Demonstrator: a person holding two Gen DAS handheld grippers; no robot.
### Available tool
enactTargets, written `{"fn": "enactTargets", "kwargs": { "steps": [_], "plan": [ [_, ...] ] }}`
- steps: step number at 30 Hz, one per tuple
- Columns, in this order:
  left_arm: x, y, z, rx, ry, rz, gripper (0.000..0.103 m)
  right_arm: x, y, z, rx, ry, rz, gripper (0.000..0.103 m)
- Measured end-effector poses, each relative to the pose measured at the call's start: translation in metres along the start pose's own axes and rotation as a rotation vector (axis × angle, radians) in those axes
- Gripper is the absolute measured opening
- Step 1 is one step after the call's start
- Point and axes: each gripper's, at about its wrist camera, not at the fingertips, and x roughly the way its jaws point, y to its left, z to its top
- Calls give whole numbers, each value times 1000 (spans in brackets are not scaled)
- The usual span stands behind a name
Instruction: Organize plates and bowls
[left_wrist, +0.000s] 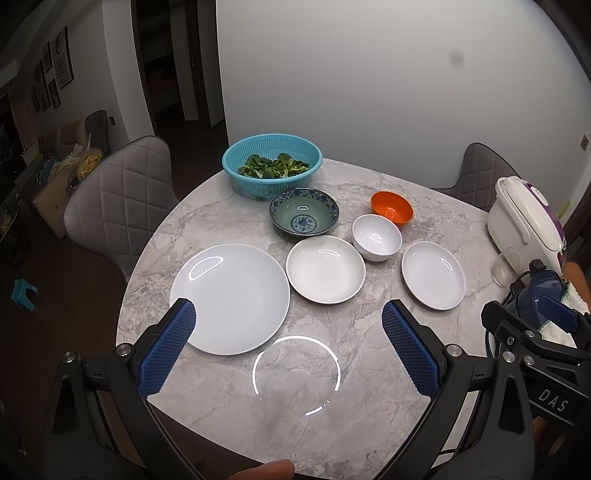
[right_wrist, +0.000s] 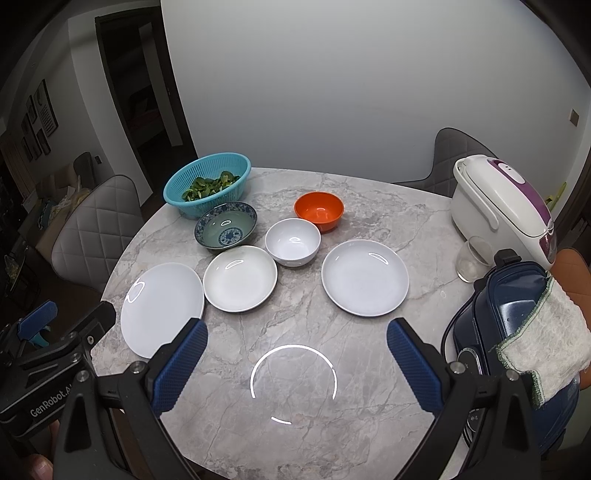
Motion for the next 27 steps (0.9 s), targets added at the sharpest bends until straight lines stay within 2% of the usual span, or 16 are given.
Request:
{"fn": "enactTargets", "kwargs": {
  "steps": [22,27],
  "plan": [
    [1,-1,-1,0,3,-1,102,-1,-1,2,0,3,2,100],
    [7,2,-11,-7,26,-5,102,3,-4,1,1,9,8,100]
  ]
}}
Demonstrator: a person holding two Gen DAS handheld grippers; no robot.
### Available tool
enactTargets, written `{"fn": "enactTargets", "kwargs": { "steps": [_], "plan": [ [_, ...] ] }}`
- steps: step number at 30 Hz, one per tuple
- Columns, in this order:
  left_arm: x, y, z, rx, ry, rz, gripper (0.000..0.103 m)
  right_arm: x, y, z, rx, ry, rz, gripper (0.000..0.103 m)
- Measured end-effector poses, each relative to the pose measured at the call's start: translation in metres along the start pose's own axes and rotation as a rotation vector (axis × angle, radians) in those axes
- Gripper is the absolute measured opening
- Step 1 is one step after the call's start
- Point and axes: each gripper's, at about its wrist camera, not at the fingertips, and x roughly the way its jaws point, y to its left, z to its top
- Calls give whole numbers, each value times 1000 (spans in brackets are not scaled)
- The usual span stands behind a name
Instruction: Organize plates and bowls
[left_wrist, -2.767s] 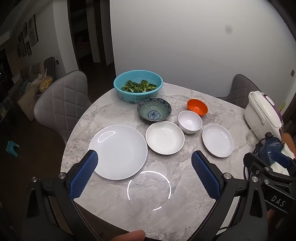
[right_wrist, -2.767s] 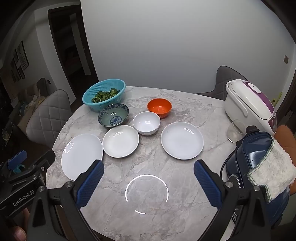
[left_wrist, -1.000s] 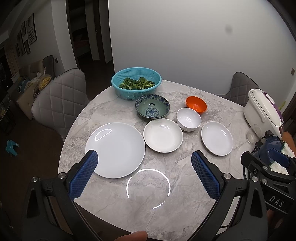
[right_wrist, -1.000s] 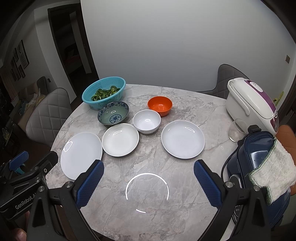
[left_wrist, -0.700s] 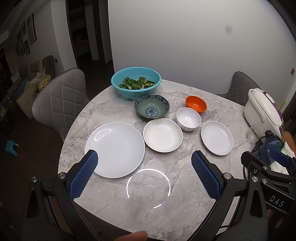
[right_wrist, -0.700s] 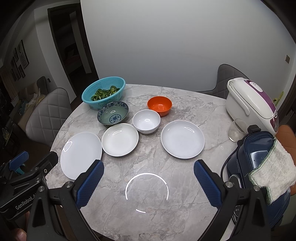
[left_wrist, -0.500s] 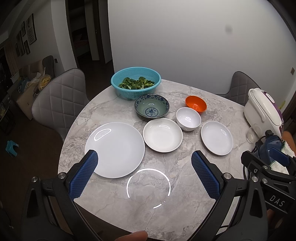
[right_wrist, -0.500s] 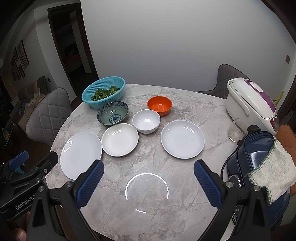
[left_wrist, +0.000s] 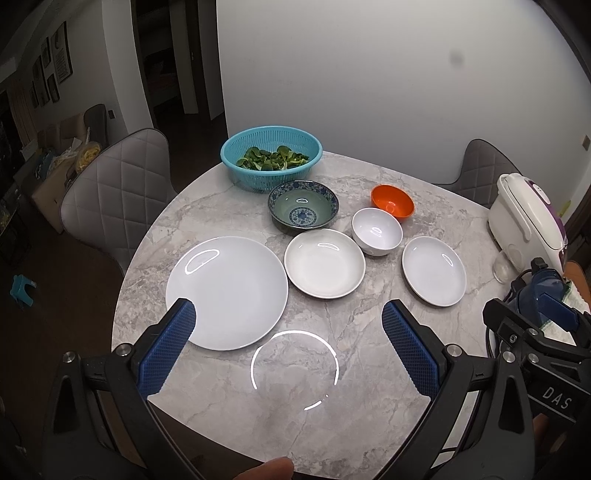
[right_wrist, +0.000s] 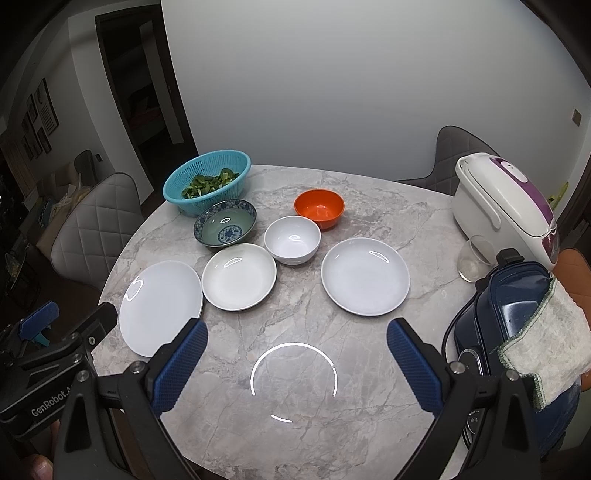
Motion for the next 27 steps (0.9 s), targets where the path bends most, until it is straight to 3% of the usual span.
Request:
{"fn": "enactTargets", "kwargs": {
  "steps": [5,9,12,16,19,23,24,26,27],
  "plan": [
    [16,20,-24,-11,14,12,102,15,-3,-8,-4,18,57,100],
    [37,67,-51,-89,53,-86,102,42,-11,-19,48,98,235,100],
    [67,102,-69,-93,125,-128,102,70,-14,-28,136,167,367,100],
    [132,145,-78,-67,340,-261,102,102,-9,-38,217,179,528,100],
    [169,190,-67,-126,419,-314,100,130,1,-42,306,195,627,100],
    [220,252,-33,-124,416,-266,96,166,24,-41,433,209,689,98],
    [233,265,-26,-109,419,-283,93,174,31,-41,460,205,706,95],
    [256,286,-14,-104,425,-372,74,192,45,-43,489,197,703,94],
    [267,295,-9,-103,419,-412,73,201,51,-46,515,210,703,94]
  ]
}}
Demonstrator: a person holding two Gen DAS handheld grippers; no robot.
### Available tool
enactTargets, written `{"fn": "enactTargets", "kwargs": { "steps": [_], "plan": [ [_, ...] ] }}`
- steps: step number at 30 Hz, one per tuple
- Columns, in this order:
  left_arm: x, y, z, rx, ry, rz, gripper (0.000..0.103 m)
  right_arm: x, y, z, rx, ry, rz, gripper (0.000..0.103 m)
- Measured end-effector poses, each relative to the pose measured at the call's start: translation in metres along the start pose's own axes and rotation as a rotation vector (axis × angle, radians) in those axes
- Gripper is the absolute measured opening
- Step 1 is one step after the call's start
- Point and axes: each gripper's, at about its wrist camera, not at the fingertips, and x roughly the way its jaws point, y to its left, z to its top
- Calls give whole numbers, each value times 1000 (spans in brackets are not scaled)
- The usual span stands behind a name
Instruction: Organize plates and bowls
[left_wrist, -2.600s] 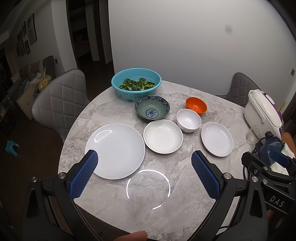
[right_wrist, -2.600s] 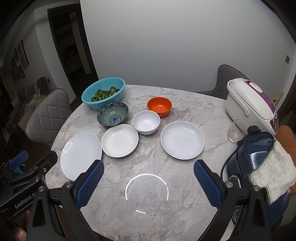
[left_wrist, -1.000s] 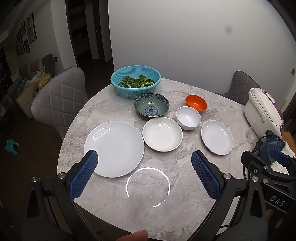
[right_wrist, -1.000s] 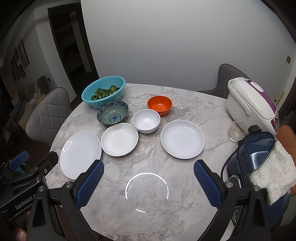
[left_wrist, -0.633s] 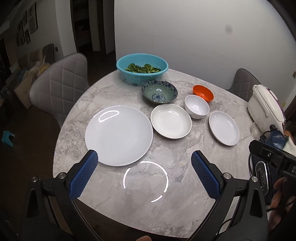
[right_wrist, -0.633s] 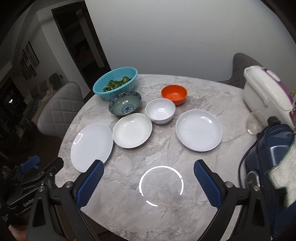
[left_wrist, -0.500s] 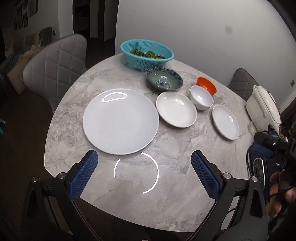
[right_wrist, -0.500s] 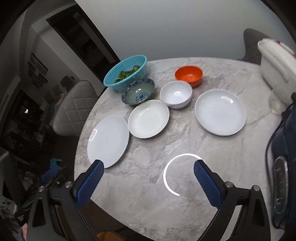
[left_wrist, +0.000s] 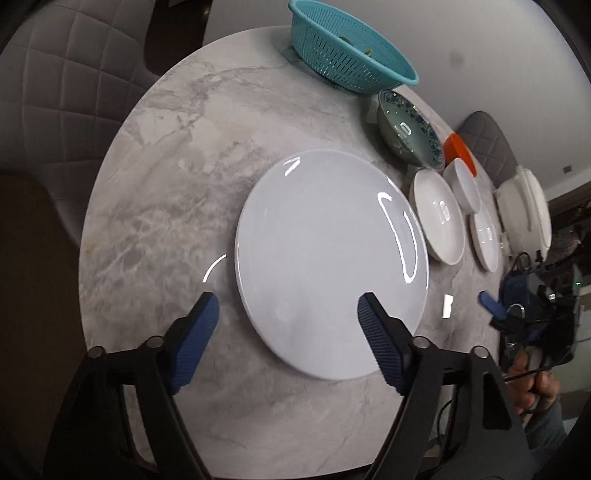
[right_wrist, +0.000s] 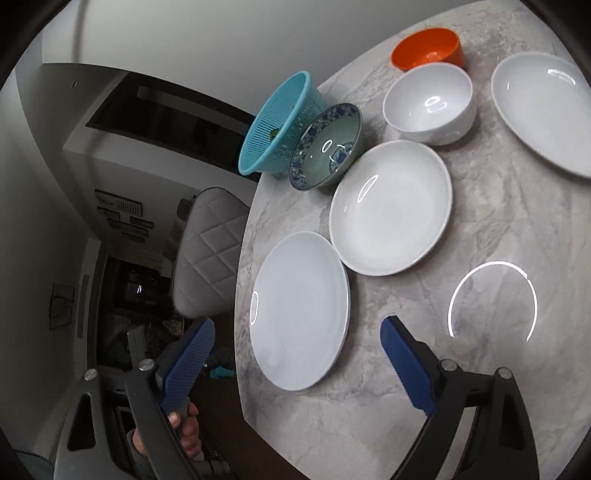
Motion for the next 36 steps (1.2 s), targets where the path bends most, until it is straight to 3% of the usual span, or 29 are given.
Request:
{"fn": "enactTargets", "kwargs": {
  "steps": [5,7,10,12,14,16,22,25,29,34,36],
  "plan": [
    [25,28,33,158,60,6,73,48,-22,-12,112,46,-65,92],
    [31,27,45,186,83,-30,73,60,-24,-15,127,78,-64,74],
    [44,35,63,195,156,-124,73,68,-29,-15,142,74,-56,69],
    [51,34,71,209,206,-125,73,73,-33,-15,144,89,-37,66],
    [59,38,79,218,236,-88,59,77,-36,-15,136,99,-21,66],
    [63,43,85,207,246,-117,52,80,-44,-15,153,112,-36,66],
    [68,42,102,239,274,-143,46,72,-56,-18,174,69,-24,61],
    [78,30,110,265,305,-147,34,69,-56,-18,155,59,-41,57],
    [84,21,115,291,329,-129,28,72,-56,-17,143,70,-43,52],
    [89,11,112,318,341,-95,19,80,-62,-16,159,123,-39,31],
    [88,13,112,316,346,-102,17,84,-60,-17,157,141,-33,30]
  ]
}}
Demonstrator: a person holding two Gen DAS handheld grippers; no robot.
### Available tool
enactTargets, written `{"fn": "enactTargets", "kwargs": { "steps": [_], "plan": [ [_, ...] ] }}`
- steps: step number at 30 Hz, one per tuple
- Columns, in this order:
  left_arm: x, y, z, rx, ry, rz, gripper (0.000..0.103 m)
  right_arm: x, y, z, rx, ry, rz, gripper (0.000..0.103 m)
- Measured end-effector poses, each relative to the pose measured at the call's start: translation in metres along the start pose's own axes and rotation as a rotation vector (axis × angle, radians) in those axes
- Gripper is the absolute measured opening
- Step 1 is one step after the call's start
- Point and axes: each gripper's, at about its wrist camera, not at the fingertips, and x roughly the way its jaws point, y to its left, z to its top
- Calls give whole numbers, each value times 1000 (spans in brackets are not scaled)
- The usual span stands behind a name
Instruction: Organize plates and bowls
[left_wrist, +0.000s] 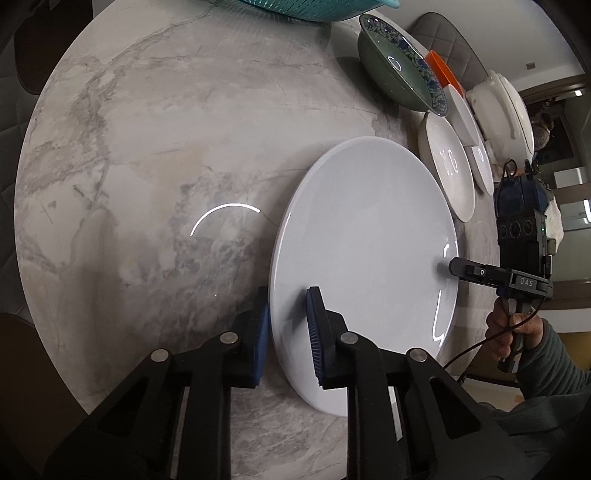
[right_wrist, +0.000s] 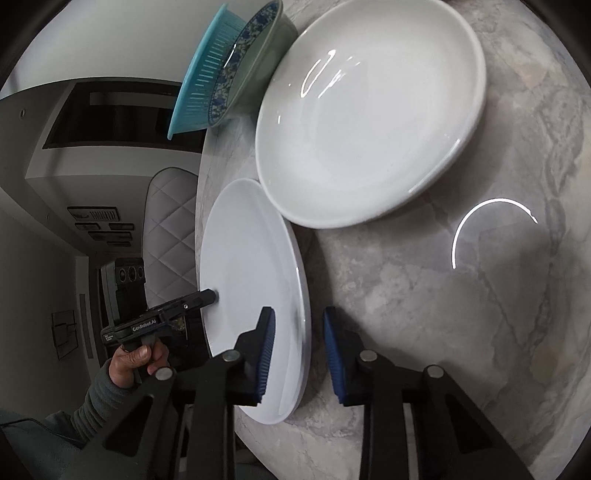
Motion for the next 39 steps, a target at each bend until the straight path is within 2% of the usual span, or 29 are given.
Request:
{"fn": "enactTargets", "kwargs": {
  "steps": [2,4,9,21,26,31,39],
  "plan": [
    [0,1,0,-4,3,-6,17,0,-1,-3,1,8,-2,25],
    [0,-1,2,3,7,9,17,4,-2,-3,11,23,-17,10],
    [0,-6,1,22,2,48,18,6,1,-2,15,23,-33,10],
    [-15,-30,-25,15,-18,51,18,-1,21,-10,-3,6,-73,12],
    [-25,-63,-47,14,-35,43,18,-21,34,-26,-11,-8,-69,12],
    [-12,-111,-67,31,-32,28,18,-54,35,-47,-38,-14,-104,12],
    [40,-191,-89,25,-22,38,18,-107,-10,-60,-40,-1,-142,13]
  ]
}}
